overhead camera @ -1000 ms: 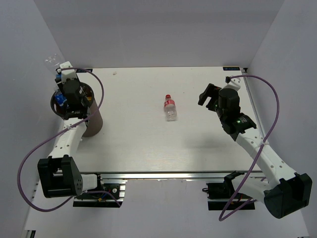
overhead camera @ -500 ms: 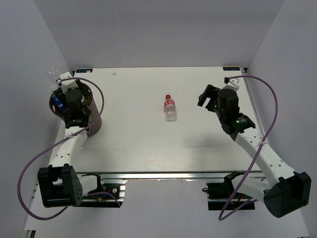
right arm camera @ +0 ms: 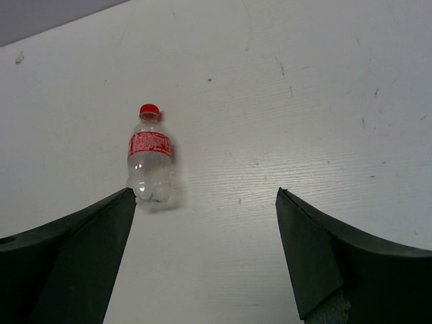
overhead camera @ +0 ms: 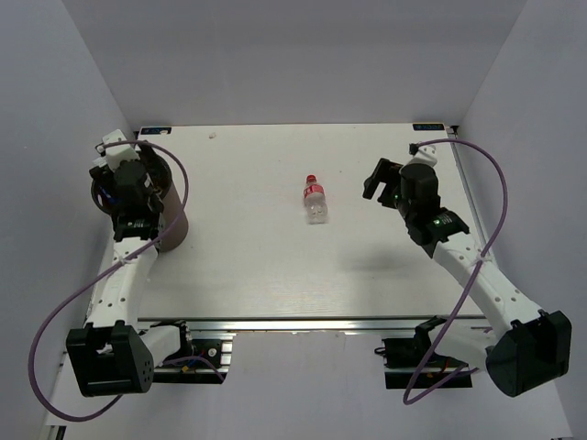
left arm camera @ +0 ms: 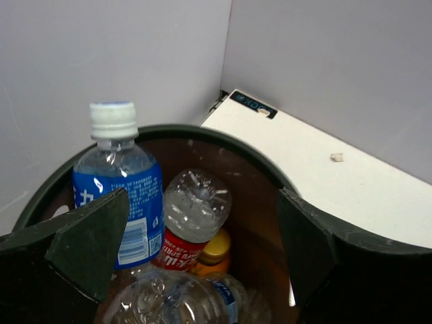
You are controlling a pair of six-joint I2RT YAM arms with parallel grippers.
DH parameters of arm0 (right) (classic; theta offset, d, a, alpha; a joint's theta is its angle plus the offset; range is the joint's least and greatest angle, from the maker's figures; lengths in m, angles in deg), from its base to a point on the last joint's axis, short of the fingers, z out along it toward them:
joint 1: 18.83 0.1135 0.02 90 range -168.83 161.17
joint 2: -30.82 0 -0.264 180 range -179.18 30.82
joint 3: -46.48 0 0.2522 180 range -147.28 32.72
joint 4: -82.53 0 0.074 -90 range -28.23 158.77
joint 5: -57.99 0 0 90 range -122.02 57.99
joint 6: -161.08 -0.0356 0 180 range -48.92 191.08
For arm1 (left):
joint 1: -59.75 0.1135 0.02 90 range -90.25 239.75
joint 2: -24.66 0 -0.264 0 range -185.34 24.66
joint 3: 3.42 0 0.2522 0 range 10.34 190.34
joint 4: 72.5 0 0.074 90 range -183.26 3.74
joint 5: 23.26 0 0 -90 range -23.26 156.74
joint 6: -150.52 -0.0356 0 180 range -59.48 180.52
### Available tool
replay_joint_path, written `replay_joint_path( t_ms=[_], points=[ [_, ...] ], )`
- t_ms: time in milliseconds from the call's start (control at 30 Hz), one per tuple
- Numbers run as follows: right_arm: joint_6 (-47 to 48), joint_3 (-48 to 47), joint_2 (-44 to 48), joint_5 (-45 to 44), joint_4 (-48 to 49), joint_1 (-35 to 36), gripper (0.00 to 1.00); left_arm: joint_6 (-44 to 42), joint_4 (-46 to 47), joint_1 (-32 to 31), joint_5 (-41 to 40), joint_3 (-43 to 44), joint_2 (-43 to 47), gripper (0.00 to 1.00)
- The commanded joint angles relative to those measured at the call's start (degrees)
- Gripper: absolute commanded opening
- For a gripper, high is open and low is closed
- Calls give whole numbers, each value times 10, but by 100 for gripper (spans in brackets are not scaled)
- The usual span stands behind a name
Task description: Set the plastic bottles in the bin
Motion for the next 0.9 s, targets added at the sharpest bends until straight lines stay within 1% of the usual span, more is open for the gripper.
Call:
replay_joint_path(
  t_ms=[0,67,100,167,200,233,267,333,367,400,433,467,500,567,600,733,800,833,867],
  points=[
    [26,-18,-27,51,12,3,89,31,-67,1,22,63,29,98],
    [32,-31,-44,62,12,17,89,59,-92,1,35,87,34,98],
    [38,-37,-66,57,12,38,89,70,-128,2,58,112,36,98],
    [38,-60,-107,42,8,59,89,115,-161,1,99,137,40,98],
    [23,-68,-122,37,6,72,89,130,-184,1,171,157,40,98],
    [14,-87,-140,32,6,78,89,159,-185,1,216,160,40,98],
    [6,-99,-178,29,6,83,89,175,-184,-2,262,160,40,98],
    [-11,-126,-220,2,-4,105,89,200,-143,-13,361,134,42,98],
    [-12,-158,-264,-7,-6,114,89,204,-135,-50,360,125,42,98],
    [-13,-173,-287,-15,-8,127,89,203,-133,-70,348,118,41,98],
    [-20,-193,-311,-33,-28,133,89,197,-137,-108,312,108,40,98],
    [-25,-236,-359,-42,-41,136,89,191,-142,-127,299,106,35,98],
    [-26,-254,-380,-50,-49,142,89,189,-155,-143,274,104,31,98],
    [-25,-289,-440,-45,-63,142,89,177,-162,-178,262,95,19,98],
    [-25,-321,-456,-46,-72,141,89,176,-163,-184,260,91,19,98],
    [-27,-362,-520,-86,-84,136,89,180,-156,-187,258,69,33,98],
    [-27,-382,-553,-80,-94,129,89,179,-148,-187,266,59,43,98],
    [-25,-385,-563,-62,-96,126,89,179,-147,-188,267,57,45,98],
    [-17,-385,-578,-51,-80,124,89,180,-142,-188,268,52,48,98]
  ],
)
